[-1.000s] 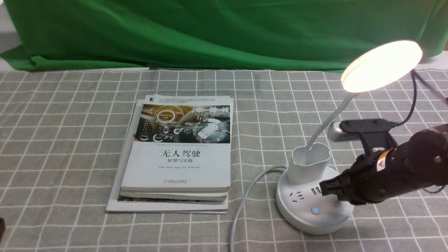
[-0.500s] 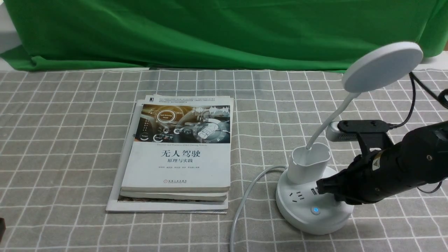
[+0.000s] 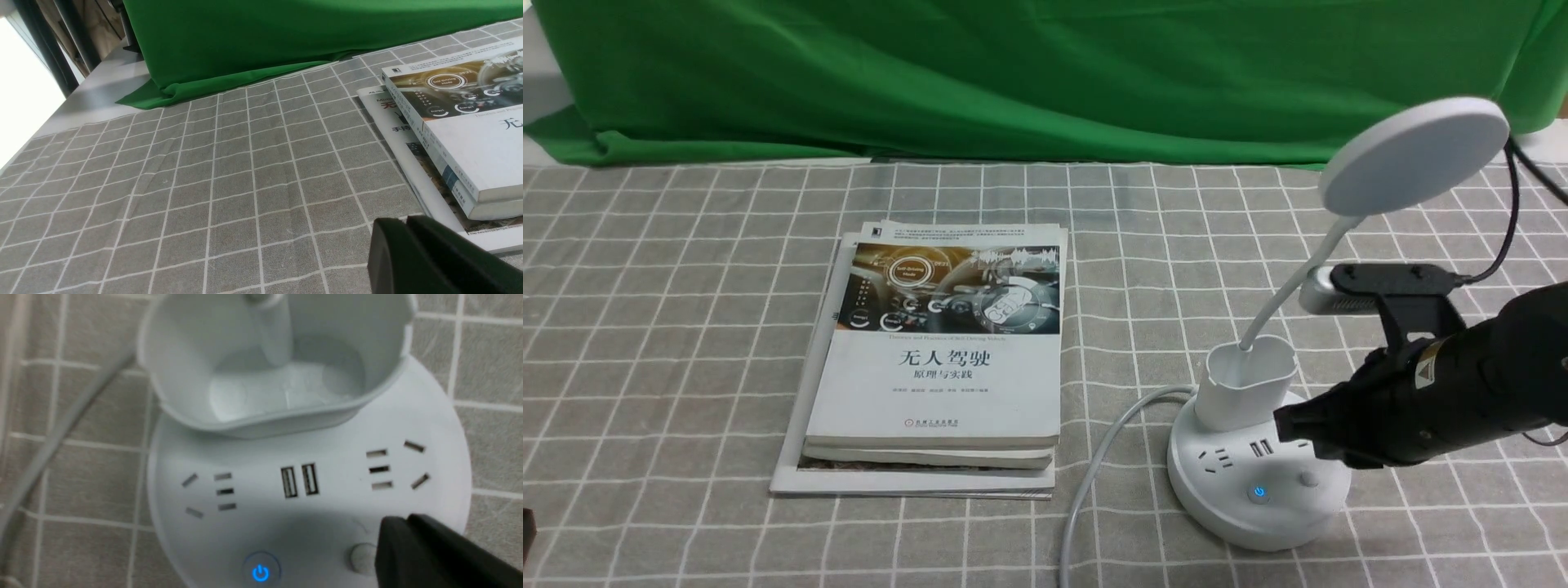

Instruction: Turn off the desk lamp on the grey coffee tablecloth by hand.

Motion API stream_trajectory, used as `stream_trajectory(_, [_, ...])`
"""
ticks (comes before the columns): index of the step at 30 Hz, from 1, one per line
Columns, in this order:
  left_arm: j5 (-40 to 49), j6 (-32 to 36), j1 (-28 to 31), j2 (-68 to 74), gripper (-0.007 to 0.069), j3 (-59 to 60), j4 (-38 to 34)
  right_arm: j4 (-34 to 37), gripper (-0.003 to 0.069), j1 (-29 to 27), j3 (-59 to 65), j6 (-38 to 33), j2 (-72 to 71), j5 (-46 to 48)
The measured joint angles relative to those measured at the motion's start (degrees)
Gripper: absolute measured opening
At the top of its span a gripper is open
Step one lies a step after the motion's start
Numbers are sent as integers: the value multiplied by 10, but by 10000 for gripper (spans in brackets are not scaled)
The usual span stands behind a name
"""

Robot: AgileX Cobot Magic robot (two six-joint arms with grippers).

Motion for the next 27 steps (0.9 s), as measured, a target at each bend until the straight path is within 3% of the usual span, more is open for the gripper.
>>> stream_trajectory(8, [0, 0, 0, 0, 20, 0, 0, -24, 64, -1, 0, -67, -57, 95])
stream_trajectory(14, [0, 0, 0, 0, 20, 0, 0, -31, 43, -41, 1, -117, -184, 185])
stream_trajectory(21, [0, 0, 0, 0, 20, 0, 0, -31, 32, -59, 19, -161, -393, 135])
stream_trajectory(27, [0, 0, 0, 0, 20, 0, 0, -31, 32, -59, 132, -165, -578, 57])
